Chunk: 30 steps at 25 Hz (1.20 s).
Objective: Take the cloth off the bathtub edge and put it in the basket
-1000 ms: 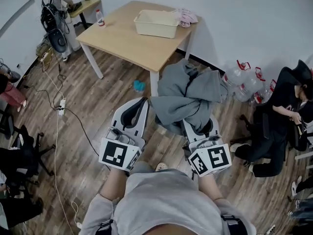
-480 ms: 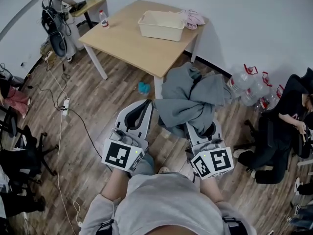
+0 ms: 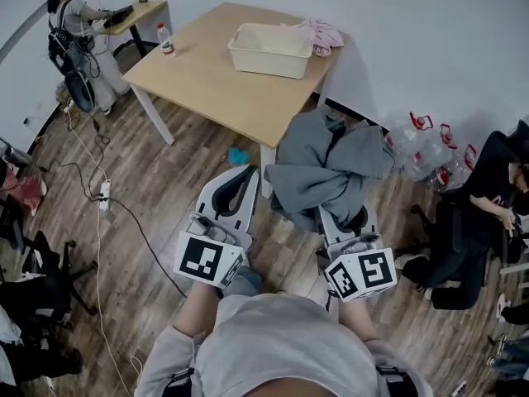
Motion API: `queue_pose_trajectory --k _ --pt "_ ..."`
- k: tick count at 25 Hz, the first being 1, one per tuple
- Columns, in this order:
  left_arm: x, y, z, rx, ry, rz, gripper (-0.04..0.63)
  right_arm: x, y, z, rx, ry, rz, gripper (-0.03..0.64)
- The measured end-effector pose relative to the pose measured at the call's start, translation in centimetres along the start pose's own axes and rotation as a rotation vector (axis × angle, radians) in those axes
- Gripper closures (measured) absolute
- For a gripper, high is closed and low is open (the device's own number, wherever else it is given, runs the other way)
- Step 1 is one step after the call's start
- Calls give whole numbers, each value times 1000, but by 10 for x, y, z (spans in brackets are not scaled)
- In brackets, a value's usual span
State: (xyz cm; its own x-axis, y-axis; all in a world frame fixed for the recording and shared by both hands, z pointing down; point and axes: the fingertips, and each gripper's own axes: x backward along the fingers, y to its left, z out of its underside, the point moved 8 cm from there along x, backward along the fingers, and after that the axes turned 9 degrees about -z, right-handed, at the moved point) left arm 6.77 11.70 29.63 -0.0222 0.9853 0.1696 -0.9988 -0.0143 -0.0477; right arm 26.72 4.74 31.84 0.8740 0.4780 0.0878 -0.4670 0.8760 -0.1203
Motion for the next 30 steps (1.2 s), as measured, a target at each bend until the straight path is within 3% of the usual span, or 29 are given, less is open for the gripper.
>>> queue_pose_trajectory --k 18,30 --pt "-62 147 18 5 -16 104 598 -145 25 17 3 -15 95 399" --pt "-78 201 30 32 -12 133 598 -197 40 25 6 3 121 399"
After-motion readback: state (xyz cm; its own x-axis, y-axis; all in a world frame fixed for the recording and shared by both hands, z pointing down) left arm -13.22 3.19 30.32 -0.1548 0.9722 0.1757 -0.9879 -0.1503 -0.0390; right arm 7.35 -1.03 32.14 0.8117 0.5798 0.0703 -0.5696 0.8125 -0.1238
